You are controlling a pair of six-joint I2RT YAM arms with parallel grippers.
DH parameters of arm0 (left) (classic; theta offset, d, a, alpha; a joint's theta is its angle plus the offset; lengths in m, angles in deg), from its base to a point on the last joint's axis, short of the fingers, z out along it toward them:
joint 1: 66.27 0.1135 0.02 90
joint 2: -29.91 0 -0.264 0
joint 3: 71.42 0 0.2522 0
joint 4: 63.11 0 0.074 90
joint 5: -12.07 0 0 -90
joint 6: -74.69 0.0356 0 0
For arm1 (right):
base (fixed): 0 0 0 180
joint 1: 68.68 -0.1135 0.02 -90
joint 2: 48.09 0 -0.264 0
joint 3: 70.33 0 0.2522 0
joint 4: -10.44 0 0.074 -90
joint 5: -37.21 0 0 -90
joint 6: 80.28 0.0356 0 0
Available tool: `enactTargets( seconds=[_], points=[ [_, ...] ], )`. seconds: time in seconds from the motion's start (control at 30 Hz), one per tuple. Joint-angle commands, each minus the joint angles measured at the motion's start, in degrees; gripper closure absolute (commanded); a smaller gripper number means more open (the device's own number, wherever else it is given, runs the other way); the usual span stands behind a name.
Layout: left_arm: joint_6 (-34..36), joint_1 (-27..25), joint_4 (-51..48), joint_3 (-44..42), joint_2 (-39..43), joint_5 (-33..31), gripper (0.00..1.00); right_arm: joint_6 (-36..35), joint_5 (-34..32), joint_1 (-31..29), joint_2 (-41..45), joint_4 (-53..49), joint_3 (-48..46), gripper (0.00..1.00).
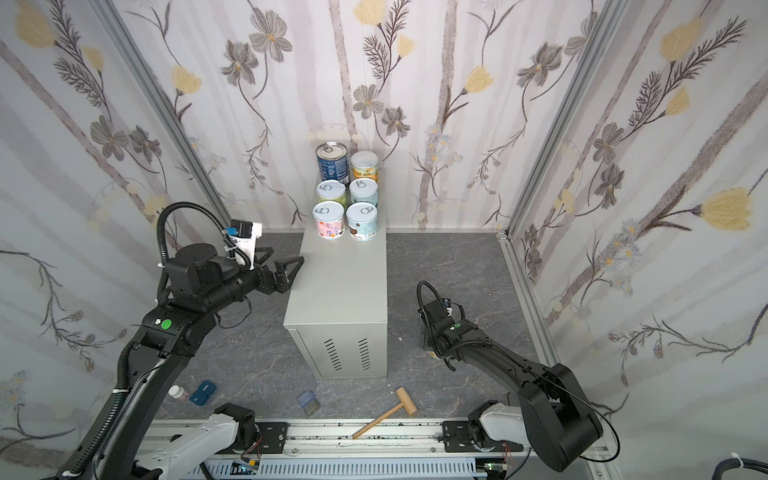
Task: Place and organize the canned foods onto the counter
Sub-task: 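Lift the yellow-label can with the right gripper up past the cabinet edge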
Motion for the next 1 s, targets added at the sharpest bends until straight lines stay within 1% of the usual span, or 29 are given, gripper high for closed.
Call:
enactTargets(
  seconds=[0.0,0.17,0.33,0.37,0.5,0.6,0.7,0.87,0.97],
  points=[
    [0.2,0.0,1.4,0.5,0.0,0.7,0.00,1.4,-1.5,-0.5,0.1,0.9,-0.1,0.21],
    [0.7,0.0,1.0,1.0,-0.1,1.1,0.00,2.0,-3.7,-1.1,2.3,-1.3,1.1,0.32],
    [2.3,0.0,-1.3,2.5,0.1,2.2,0.00,-0.3,-6.0,-1.1,5.5,-6.1,5.2,0.42],
    [2.5,0.0,-1.5,2.7,0.3,2.5,0.00,-1.2,-6.1,-1.1,5.8,-7.0,7.9,0.44],
    [2.7,0.0,-1.7,2.8,0.9,4.2,0.00,-6.1,-6.4,-1.0,6.1,-12.0,16.0,0.45],
    [3.1,0.1,-1.9,2.9,1.1,4.9,0.00,-10.9,-6.3,-1.0,5.8,-15.9,25.0,0.46],
    [3.6,0.1,-2.4,3.2,1.4,5.3,0.00,-16.8,-4.5,-1.1,5.8,-19.2,34.3,0.46],
    [4.0,0.1,-2.6,3.5,2.1,6.9,0.00,-25.6,1.2,-1.1,4.4,-25.2,50.0,0.46],
    [3.6,0.1,-2.2,3.6,2.1,8.4,0.00,-30.3,6.6,-1.2,2.0,-28.8,59.8,0.46]
  ],
)
